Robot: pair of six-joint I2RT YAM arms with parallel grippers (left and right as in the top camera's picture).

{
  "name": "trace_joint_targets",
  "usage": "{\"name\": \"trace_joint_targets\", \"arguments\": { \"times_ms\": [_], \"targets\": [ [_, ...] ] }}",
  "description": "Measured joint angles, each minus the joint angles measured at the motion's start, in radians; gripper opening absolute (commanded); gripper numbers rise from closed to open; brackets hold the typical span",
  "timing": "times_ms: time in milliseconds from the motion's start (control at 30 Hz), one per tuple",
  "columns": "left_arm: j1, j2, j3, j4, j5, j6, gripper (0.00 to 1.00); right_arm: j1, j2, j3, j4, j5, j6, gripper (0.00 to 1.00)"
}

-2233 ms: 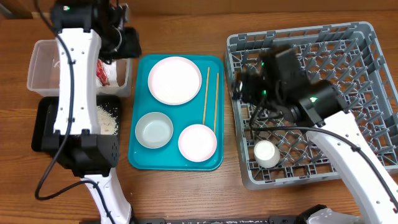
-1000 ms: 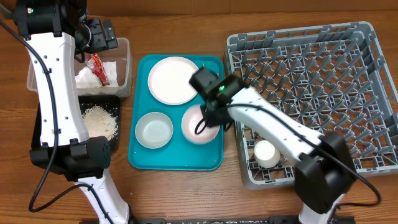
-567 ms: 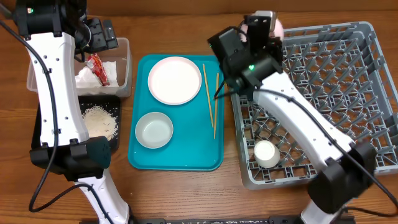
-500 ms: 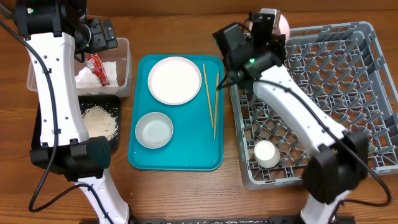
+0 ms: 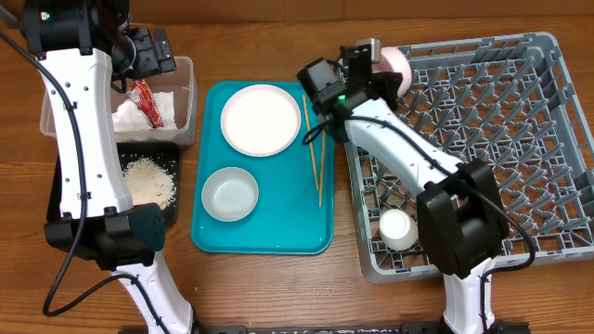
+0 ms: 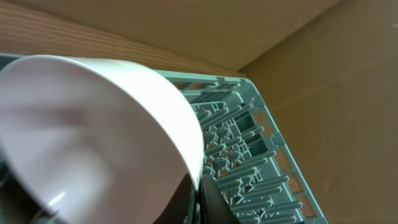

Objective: Sort waste into correct bins and load items into the dishwasher

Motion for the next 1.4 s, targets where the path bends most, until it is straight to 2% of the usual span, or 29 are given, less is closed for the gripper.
{"name": "trace_joint_targets", "arguments": {
  "times_ms": [67, 133, 300, 400, 433, 467, 533, 567, 600, 633, 667, 767, 867, 1000, 1033, 1133, 1200, 1400],
  "targets": [
    [0.0, 0.0, 0.0, 0.0, 0.0, 0.0, 1.0, 0.005, 0.0, 0.0, -0.033, -0.02, -0.001, 0.22],
    [0.0, 0.0, 0.0, 0.0, 0.0, 0.0, 1.0, 0.009, 0.0, 0.0, -0.083, -0.084, 0.0, 0.46],
    [0.0, 0.0, 0.0, 0.0, 0.0, 0.0, 1.0, 0.057, 0.0, 0.003, -0.156, -0.227, 0.014, 0.71],
    [0.0, 0.0, 0.0, 0.0, 0.0, 0.0, 1.0, 0.105, -0.001, 0.065, -0.235, -0.373, 0.041, 0.78],
    [0.0, 0.0, 0.0, 0.0, 0.0, 0.0, 1.0, 0.111, -0.003, 0.102, -0.254, -0.446, 0.05, 0.91],
    [0.0, 0.0, 0.0, 0.0, 0.0, 0.0, 1.0, 0.113, -0.015, 0.146, -0.263, -0.533, 0.052, 1.0],
    [0.0, 0.0, 0.0, 0.0, 0.0, 0.0, 1.0, 0.107, -0.045, 0.19, -0.252, -0.695, 0.061, 1.0],
    [0.0, 0.0, 0.0, 0.0, 0.0, 0.0, 1.0, 0.103, -0.063, 0.202, -0.235, -0.793, 0.062, 0.94],
    [0.0, 0.0, 0.0, 0.0, 0.0, 0.0, 1.0, 0.101, -0.084, 0.216, -0.22, -0.909, 0.062, 0.79],
    [0.0, 0.0, 0.0, 0.0, 0.0, 0.0, 1.0, 0.101, -0.099, 0.219, -0.209, -1.01, 0.066, 0.75],
    [0.0, 0.0, 0.0, 0.0, 0.0, 0.0, 1.0, 0.103, -0.105, 0.218, -0.187, -1.125, 0.061, 0.75],
    [0.0, 0.0, 0.0, 0.0, 0.0, 0.0, 1.0, 0.121, -0.097, 0.158, -0.097, -1.308, 0.077, 0.74],
    [0.0, 0.0, 0.0, 0.0, 0.0, 0.0, 1.0, 0.177, -0.045, 0.084, -0.043, -1.407, 0.132, 0.7],
    [0.0, 0.0, 0.0, 0.0, 0.0, 0.0, 1.0, 0.252, 0.048, 0.043, -0.027, -1.462, 0.219, 0.54],
    [0.0, 0.0, 0.0, 0.0, 0.0, 0.0, 1.0, 0.263, 0.069, 0.042, -0.021, -1.469, 0.238, 0.48],
    [0.0, 0.0, 0.0, 0.0, 0.0, 0.0, 1.0, 0.263, 0.098, 0.042, -0.025, -1.489, 0.294, 0.15],
    [0.0, 0.0, 0.0, 0.0, 0.0, 0.0, 1.0, 0.254, 0.098, 0.041, -0.024, -1.493, 0.32, 0.04],
    [0.0, 0.0, 0.0, 0.0, 0.0, 0.0, 1.0, 0.222, 0.098, 0.046, -0.069, -1.474, 0.356, 0.04]
  ]
}}
